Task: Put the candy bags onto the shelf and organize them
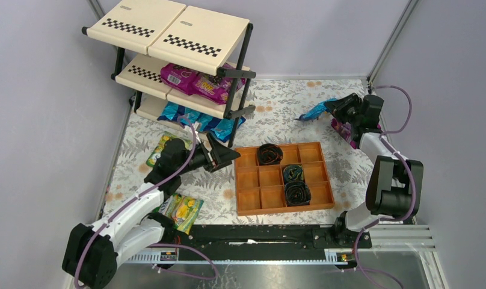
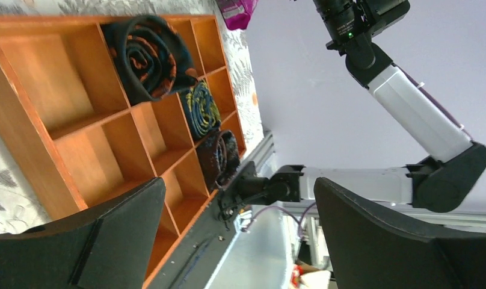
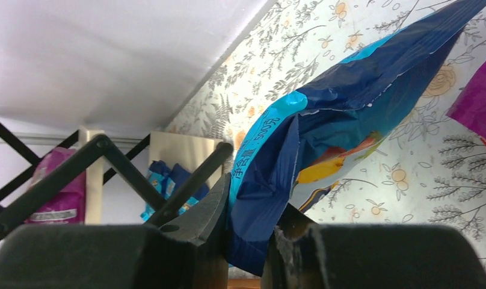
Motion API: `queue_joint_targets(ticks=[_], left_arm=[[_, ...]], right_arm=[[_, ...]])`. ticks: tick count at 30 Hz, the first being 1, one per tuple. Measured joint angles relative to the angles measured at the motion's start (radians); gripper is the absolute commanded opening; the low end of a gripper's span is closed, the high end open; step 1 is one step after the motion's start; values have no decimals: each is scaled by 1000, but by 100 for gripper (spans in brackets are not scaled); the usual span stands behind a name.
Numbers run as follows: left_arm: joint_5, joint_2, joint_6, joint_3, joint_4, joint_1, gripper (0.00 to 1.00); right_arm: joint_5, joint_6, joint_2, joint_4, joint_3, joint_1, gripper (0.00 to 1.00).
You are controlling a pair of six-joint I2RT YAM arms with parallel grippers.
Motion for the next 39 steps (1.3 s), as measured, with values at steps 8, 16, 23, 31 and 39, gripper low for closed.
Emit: queue_joint_targets(ticks=[8, 16, 23, 31, 39], left_arm=[[49, 18, -183, -71, 167, 0, 99], [38, -18, -255, -116, 222, 0, 98], [-23, -106, -212, -108, 115, 0, 98], [-123, -212, -276, -75, -105, 0, 95], [-82, -213, -671, -182, -37, 0, 99]], right_arm=[[-89, 94, -64, 2, 0, -10, 0], [-209, 200, -218, 38, -3, -9, 0], [-293, 326, -277, 159, -50, 87, 0], [-269, 379, -274, 213, -109, 451, 0], [-227, 526, -119, 536, -154, 622, 0]])
